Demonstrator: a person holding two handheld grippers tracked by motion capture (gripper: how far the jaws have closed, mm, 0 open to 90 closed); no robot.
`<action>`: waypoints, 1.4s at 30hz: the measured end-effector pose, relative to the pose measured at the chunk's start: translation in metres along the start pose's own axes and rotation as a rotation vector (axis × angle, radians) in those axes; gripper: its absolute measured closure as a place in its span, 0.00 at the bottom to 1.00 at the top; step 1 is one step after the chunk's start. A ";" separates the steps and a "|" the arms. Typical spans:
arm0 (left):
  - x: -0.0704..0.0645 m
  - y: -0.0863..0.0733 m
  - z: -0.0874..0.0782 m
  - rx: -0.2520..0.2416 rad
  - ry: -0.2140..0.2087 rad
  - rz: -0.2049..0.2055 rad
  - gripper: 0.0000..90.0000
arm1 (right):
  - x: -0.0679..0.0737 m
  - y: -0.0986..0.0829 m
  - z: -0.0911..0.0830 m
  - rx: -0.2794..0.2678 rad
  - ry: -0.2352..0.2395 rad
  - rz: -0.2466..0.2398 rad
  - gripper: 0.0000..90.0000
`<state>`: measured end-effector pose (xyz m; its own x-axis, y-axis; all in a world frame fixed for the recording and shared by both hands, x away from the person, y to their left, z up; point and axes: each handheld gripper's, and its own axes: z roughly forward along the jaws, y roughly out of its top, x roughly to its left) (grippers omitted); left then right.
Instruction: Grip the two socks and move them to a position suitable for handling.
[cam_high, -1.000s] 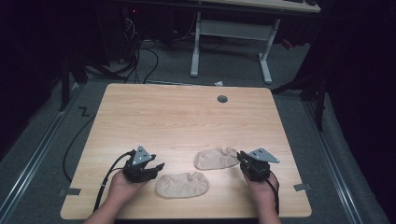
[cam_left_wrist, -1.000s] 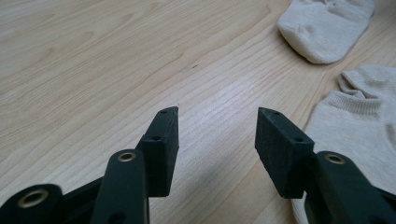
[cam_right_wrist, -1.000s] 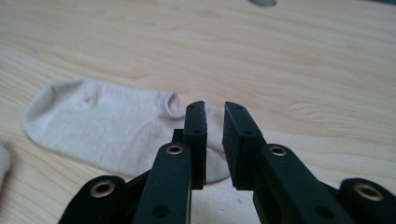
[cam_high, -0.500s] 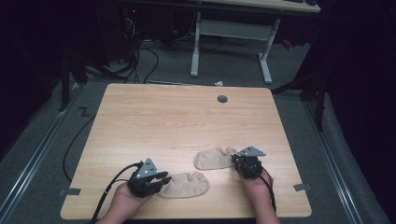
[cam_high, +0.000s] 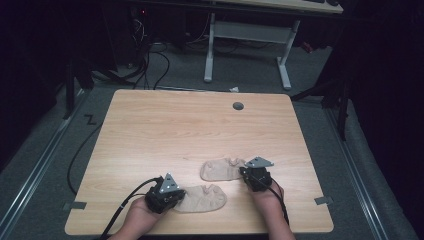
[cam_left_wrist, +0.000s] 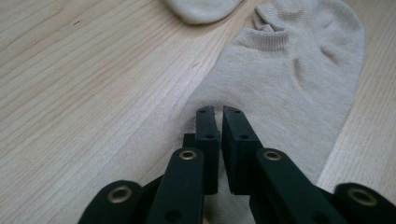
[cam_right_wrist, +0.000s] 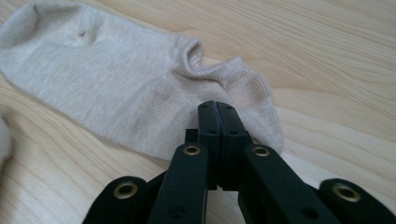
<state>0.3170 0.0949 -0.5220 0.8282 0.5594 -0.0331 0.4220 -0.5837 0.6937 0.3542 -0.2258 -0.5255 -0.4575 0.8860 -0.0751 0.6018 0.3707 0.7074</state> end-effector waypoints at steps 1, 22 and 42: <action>-0.001 0.000 0.000 -0.001 0.001 0.003 0.93 | 0.003 0.002 0.001 0.001 0.003 -0.010 1.00; 0.031 0.002 -0.024 -0.157 0.102 -0.094 0.67 | 0.005 0.015 -0.008 -0.108 0.025 0.034 0.87; 0.053 0.033 0.042 -0.089 0.084 -0.159 0.74 | 0.009 0.014 0.020 -0.030 0.079 0.051 0.64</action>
<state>0.3906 0.0803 -0.5310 0.7184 0.6898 -0.0894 0.5074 -0.4318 0.7457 0.3716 -0.2068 -0.5299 -0.4774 0.8785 0.0165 0.6062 0.3157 0.7299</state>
